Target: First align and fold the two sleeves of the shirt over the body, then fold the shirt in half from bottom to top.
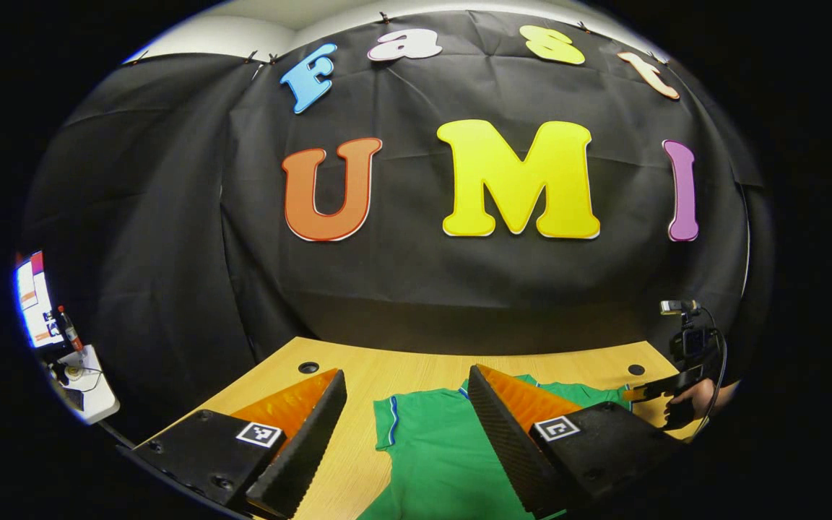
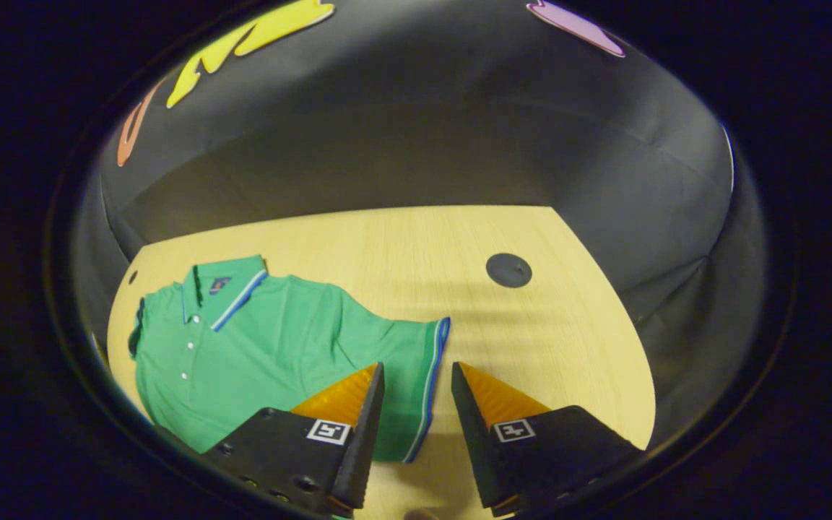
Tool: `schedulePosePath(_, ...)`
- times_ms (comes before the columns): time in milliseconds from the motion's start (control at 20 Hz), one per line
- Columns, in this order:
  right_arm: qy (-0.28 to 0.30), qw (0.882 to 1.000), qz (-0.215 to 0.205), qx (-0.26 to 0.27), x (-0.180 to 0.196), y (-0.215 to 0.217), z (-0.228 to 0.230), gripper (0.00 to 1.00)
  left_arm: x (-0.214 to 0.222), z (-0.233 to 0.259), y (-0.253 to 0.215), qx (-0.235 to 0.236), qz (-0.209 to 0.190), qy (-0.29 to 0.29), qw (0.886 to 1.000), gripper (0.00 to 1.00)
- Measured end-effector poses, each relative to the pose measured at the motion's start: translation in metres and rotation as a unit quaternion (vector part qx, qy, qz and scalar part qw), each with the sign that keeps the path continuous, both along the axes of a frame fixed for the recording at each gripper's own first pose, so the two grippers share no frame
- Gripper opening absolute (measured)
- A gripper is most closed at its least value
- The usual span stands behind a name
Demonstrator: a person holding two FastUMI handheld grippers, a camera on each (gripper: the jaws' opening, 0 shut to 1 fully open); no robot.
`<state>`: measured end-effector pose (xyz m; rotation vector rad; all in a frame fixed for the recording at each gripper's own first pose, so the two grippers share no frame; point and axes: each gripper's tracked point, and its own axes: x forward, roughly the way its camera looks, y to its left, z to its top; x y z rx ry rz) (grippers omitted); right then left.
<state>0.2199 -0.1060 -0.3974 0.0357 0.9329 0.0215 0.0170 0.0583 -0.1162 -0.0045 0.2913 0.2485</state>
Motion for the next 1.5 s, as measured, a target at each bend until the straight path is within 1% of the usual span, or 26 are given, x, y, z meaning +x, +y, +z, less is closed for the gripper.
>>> schedulePosePath(100, 0.013, 1.0, 0.0, 0.008, 0.0, 0.002, -0.012, 0.52, 0.002, -0.003, 0.0, 0.006, -0.001, 0.005, 1.0, 1.0)
schedulePosePath(150, 0.02, 1.0, 0.005, 0.014, -0.002, 0.005, -0.017, 0.57, 0.002, -0.005, 0.0, 0.007, -0.001, 0.009, 1.0, 1.0)
schedulePosePath(200, 0.018, 1.0, 0.012, 0.012, -0.001, 0.006, -0.017, 0.54, 0.003, -0.008, -0.001, 0.006, -0.001, 0.011, 1.0, 1.0)
schedulePosePath(250, 0.018, 1.0, 0.019, 0.009, -0.001, 0.005, -0.019, 0.59, 0.004, -0.009, -0.005, 0.005, -0.001, 0.012, 1.0, 1.0)
schedulePosePath(300, 0.013, 0.999, 0.029, 0.014, -0.001, 0.008, -0.019, 0.59, 0.006, -0.011, -0.008, 0.003, -0.002, 0.013, 1.0, 1.0)
schedulePosePath(350, 0.01, 0.999, 0.037, 0.018, 0.0, 0.01, -0.019, 0.55, 0.008, -0.012, -0.013, 0.002, -0.007, 0.014, 1.0, 1.0)
schedulePosePath(400, 0.009, 0.999, 0.041, 0.025, 0.0, 0.012, -0.02, 0.35, 0.011, -0.013, -0.017, 0.003, -0.011, 0.015, 1.0, 1.0)
schedulePosePath(550, 0.006, 0.998, 0.033, 0.053, 0.001, 0.016, -0.019, 0.07, 0.016, -0.01, -0.023, 0.01, -0.021, 0.012, 1.0, 1.0)
schedulePosePath(600, 0.007, 0.998, 0.031, 0.06, -0.001, 0.016, -0.021, 0.02, 0.017, -0.009, -0.025, 0.012, -0.024, 0.012, 1.0, 1.0)
schedulePosePath(650, 0.01, 0.998, 0.028, 0.063, 0.001, 0.015, -0.018, 0.0, 0.018, -0.008, -0.024, 0.015, -0.025, 0.012, 1.0, 1.0)
schedulePosePath(750, 0.012, 0.997, 0.03, 0.067, -0.002, 0.017, -0.014, 0.02, 0.017, -0.009, -0.023, 0.018, -0.025, 0.012, 0.999, 1.0)
schedulePosePath(850, 0.004, 0.995, 0.034, 0.09, -0.001, 0.028, -0.002, 0.0, 0.017, -0.012, -0.021, 0.017, -0.023, 0.015, 0.999, 1.0)
schedulePosePath(950, -0.003, 0.995, 0.031, 0.098, -0.002, 0.034, 0.009, 0.0, 0.019, -0.013, -0.019, 0.014, -0.022, 0.016, 1.0, 1.0)
schedulePosePath(1050, -0.006, 0.994, 0.032, 0.101, -0.004, 0.043, 0.021, 0.0, 0.018, -0.013, -0.018, 0.014, -0.023, 0.016, 1.0, 1.0)
schedulePosePath(1150, -0.018, 0.995, 0.034, 0.091, -0.002, 0.053, 0.036, 0.0, 0.018, -0.013, -0.017, 0.013, -0.023, 0.013, 1.0, 1.0)
schedulePosePath(1250, -0.027, 0.994, 0.039, 0.095, 0.0, 0.074, 0.053, 0.0, 0.016, -0.013, -0.015, 0.012, -0.022, 0.013, 1.0, 1.0)
schedulePosePath(1350, -0.023, 0.995, 0.042, 0.091, -0.001, 0.097, 0.062, 0.0, 0.011, -0.012, -0.014, 0.002, -0.021, 0.009, 1.0, 1.0)
schedulePosePath(1500, -0.01, 0.995, 0.057, 0.076, -0.004, 0.137, 0.063, 0.0, 0.006, -0.011, -0.005, -0.004, -0.017, 0.005, 1.0, 1.0)
